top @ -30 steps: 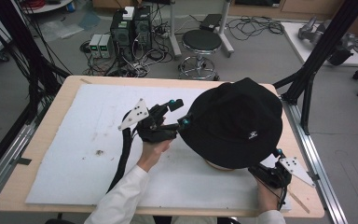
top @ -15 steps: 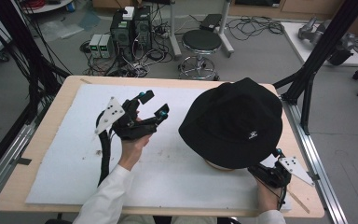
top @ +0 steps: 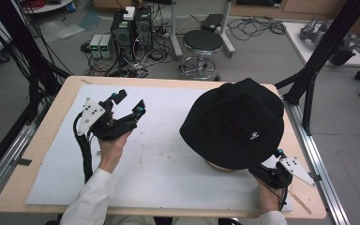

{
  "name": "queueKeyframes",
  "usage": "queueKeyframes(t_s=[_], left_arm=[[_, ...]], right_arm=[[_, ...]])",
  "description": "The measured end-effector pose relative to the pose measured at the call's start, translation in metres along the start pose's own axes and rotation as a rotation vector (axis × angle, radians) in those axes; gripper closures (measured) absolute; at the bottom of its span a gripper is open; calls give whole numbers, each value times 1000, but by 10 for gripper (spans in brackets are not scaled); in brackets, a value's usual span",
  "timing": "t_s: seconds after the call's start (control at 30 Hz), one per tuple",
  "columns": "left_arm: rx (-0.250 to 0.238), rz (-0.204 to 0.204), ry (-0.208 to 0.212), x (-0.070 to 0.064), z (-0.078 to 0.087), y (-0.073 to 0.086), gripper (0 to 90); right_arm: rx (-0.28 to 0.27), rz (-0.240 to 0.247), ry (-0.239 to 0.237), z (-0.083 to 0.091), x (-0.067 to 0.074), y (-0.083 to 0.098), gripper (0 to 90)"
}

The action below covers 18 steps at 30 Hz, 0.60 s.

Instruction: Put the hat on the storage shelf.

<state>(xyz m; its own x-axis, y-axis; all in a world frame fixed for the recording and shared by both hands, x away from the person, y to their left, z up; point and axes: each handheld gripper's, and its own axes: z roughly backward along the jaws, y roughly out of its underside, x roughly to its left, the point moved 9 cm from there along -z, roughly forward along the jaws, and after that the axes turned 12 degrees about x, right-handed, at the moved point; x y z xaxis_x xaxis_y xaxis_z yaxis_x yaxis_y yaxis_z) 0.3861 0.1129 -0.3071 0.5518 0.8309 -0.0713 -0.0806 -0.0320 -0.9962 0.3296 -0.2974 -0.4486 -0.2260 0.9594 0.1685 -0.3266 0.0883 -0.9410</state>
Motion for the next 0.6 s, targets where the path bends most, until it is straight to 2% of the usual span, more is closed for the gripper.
queueKeyframes(t_s=[0.03, 0.2, 0.4, 0.47, 0.5, 0.6], left_arm=[[13, -11, -35, 7, 3, 0, 259], [30, -25, -75, 17, 14, 2, 266], [40, -36, -126, 35, 34, 7, 267], [49, -27, -156, 47, 44, 15, 266], [49, -27, -156, 47, 44, 15, 266], [67, -11, -186, 59, 54, 27, 266]], right_arm=[[-4, -3, 3, 0, 0, 0, 62], [-15, -3, -3, 2, 2, -1, 62], [-19, -11, -10, 2, 2, 0, 62], [-17, -16, -13, 1, 2, 0, 62], [-13, -21, -16, 1, 3, 0, 62], [-14, -14, -17, 0, 3, 0, 62]])
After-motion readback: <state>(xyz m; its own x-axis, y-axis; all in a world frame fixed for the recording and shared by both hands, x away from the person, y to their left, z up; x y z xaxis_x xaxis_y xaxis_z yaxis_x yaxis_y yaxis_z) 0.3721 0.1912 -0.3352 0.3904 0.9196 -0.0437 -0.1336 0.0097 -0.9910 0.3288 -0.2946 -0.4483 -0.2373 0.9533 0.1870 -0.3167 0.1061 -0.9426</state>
